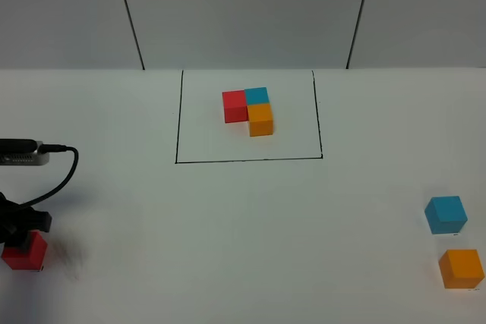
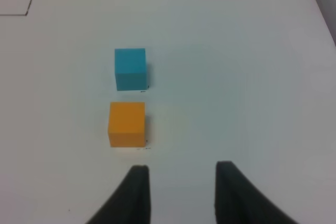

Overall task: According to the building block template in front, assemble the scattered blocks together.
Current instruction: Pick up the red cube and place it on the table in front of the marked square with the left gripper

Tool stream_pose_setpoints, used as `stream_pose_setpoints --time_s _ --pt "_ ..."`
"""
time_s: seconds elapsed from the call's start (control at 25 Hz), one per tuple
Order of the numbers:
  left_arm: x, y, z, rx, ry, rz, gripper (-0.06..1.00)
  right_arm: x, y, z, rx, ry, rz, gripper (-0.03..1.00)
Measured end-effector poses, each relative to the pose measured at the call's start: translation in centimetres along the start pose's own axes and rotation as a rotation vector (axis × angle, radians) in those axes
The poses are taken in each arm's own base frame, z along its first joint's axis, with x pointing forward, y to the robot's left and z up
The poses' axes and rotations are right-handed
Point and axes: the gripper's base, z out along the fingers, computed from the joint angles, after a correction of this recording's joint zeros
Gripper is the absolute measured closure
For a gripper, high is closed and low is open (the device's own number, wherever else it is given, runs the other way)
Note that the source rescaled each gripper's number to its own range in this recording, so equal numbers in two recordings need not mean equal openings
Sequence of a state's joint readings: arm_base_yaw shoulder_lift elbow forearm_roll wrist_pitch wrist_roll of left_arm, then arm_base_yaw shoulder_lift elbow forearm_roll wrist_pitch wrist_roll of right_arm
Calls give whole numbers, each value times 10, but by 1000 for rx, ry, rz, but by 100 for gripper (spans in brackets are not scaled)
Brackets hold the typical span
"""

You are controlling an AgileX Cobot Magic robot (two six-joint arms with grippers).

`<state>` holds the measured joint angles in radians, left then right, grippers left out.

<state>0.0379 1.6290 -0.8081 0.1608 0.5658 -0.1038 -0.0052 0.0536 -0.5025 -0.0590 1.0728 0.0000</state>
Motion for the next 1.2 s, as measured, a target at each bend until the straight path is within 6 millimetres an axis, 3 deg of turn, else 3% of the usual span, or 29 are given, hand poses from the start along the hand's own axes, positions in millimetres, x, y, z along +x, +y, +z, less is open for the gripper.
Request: stream_pose_setpoints --time_s 0.4,1.2 --pt "-3 -8 0 89 -37 -2 39 0 0 0 0 0 0 97" --pt "-1 -5 0 60 -14 -7 39 0 0 0 0 0 0 97"
